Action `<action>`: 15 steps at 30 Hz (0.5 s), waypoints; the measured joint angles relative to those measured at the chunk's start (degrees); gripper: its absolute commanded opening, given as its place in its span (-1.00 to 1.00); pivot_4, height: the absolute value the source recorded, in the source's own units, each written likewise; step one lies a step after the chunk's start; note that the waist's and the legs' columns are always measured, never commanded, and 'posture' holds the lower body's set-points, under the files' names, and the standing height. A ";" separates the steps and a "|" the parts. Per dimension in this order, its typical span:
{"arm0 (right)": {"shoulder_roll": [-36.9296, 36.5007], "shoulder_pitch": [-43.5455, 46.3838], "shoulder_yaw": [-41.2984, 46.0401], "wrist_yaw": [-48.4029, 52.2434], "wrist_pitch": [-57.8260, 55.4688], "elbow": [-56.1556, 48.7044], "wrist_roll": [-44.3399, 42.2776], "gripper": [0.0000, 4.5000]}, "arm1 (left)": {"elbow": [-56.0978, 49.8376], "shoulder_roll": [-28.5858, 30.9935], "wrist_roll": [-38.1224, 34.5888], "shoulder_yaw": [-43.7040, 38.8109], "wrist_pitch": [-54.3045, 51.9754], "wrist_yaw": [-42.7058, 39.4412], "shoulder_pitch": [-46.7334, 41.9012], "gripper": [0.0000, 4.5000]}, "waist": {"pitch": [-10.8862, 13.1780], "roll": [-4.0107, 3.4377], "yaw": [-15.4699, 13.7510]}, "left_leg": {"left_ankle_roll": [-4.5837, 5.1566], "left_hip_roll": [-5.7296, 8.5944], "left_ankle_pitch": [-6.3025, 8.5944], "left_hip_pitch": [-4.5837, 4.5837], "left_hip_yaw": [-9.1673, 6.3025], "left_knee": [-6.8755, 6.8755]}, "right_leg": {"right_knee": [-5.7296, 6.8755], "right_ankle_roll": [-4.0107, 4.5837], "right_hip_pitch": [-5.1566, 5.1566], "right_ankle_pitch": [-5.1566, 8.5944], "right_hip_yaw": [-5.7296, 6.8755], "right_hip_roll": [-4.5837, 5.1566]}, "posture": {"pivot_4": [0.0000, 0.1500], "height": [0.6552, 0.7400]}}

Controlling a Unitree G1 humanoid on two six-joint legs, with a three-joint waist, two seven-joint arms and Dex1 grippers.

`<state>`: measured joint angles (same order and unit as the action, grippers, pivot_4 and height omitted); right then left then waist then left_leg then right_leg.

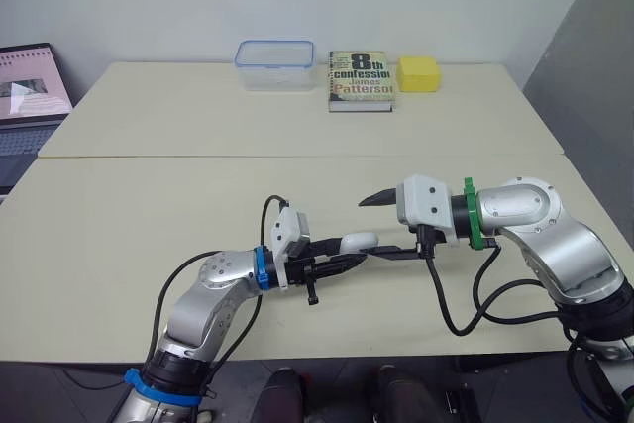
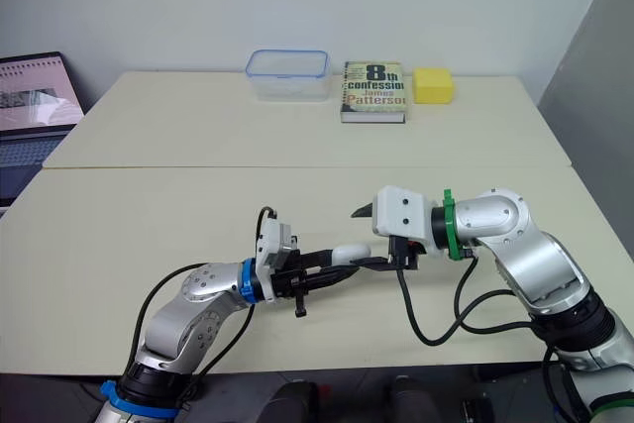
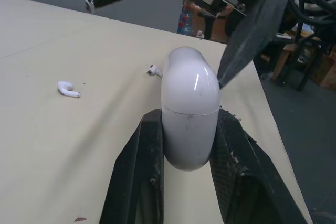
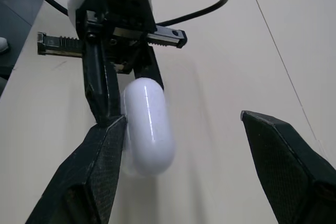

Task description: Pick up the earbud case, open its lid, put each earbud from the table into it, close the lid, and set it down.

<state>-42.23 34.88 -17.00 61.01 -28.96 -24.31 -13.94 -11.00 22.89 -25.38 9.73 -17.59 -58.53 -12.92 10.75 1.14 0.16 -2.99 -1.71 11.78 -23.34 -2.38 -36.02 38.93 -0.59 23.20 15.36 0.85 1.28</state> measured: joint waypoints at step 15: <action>-0.22 2.71 2.27 0.56 0.98 4.58 0.21 0.61 | 0.22 0.07 0.64 0.02 1.75 -0.39 -0.24 -0.64 | 0.00 0.00 0.00 | 0.01 0.00 0.01 0.02 0.07 0.00 | 0.00 0.00 0.02 0.00 -0.04 0.00 | 1.00 1.00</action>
<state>-42.45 37.58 -14.73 61.57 -27.98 -19.73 -13.74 -10.79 22.96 -24.74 9.74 -15.85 -58.92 -13.17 10.75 1.15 0.16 -2.99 -1.71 11.79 -23.32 -2.31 -36.02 38.92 -0.60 23.22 15.36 0.81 1.29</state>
